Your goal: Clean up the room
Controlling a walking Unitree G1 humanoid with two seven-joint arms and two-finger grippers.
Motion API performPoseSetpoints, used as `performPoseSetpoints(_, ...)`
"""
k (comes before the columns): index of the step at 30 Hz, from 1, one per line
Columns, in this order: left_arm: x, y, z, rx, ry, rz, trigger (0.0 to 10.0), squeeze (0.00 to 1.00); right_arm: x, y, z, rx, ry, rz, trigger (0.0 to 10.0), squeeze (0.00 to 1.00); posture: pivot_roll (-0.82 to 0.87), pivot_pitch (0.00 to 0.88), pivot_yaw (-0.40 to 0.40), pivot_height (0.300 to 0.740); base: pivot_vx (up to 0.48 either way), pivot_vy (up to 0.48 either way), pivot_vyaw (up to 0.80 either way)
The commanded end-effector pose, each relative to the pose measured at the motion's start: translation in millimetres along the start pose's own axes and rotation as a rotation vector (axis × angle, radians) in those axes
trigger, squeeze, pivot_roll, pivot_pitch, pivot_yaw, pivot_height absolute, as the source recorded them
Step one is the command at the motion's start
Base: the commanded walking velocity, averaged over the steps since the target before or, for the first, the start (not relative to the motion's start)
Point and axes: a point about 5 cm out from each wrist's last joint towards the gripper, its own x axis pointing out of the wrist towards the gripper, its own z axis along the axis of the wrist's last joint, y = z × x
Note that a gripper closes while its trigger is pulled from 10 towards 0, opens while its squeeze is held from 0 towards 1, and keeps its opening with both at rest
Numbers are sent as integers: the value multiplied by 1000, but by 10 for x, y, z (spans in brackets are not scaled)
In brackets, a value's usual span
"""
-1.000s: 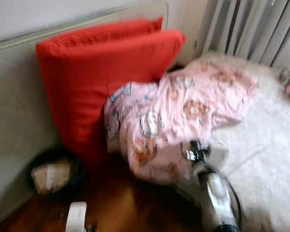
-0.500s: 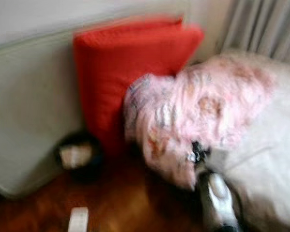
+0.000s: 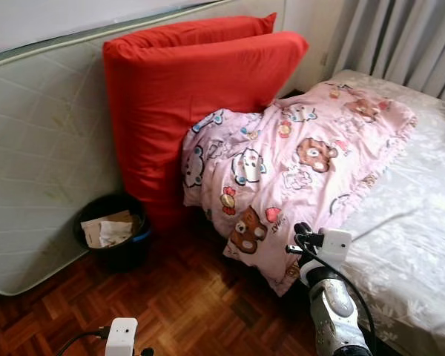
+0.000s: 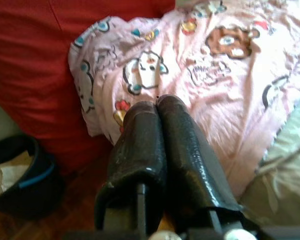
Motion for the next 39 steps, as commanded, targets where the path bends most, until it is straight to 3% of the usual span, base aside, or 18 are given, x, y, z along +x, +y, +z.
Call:
performPoseSetpoints(1,-12,8,-60,3,26,-7,10000,0,-25,-22,-103,-23,71,4,10000,0,-10,35,-22,740,0,0,0)
performPoseSetpoints(3,-12,7,-59,2,26,-7,10000,0,-46,-55,-151,-30,99,2,10000,0,-10,34,-22,740,0,0,0)
performPoseSetpoints(5,-10,3,-57,-2,25,-6,10000,0,-148,-214,-323,-52,205,-35,10000,0,-12,32,-23,740,0,0,0)
performPoseSetpoints(7,-10,1,-55,-2,25,-6,10000,0,-192,-282,-380,-71,242,-59,10000,0,-12,33,-23,740,0,0,0)
performPoseSetpoints(12,-6,-4,-46,-5,23,-7,10000,0,-534,-598,-720,-120,484,-174,10000,0,-13,32,-22,740,0,0,0)
performPoseSetpoints(21,-6,-4,-44,-6,22,-7,10000,0,-597,-638,-769,-118,517,-193,10000,0,-13,32,-22,740,0,0,0)
performPoseSetpoints(23,-3,-5,-33,-9,19,-7,10000,0,-1099,-818,-1107,-51,694,-356,10000,0,-9,27,-20,740,0,0,0)
performPoseSetpoints(24,-3,-4,-30,-9,19,-7,10000,0,-1186,-817,-1168,-28,720,-381,10000,0,-14,27,-19,740,0,0,0)
performPoseSetpoints(29,0,-11,-25,-6,20,-9,10000,0,-1272,-816,-1230,-19,770,-385,10000,0,-15,26,-17,740,0,0,0)
performPoseSetpoints(39,1,-4,-17,-8,18,-5,10000,0,-1220,-967,-1121,-22,746,-398,10000,0,-13,18,-18,740,0,0,0)
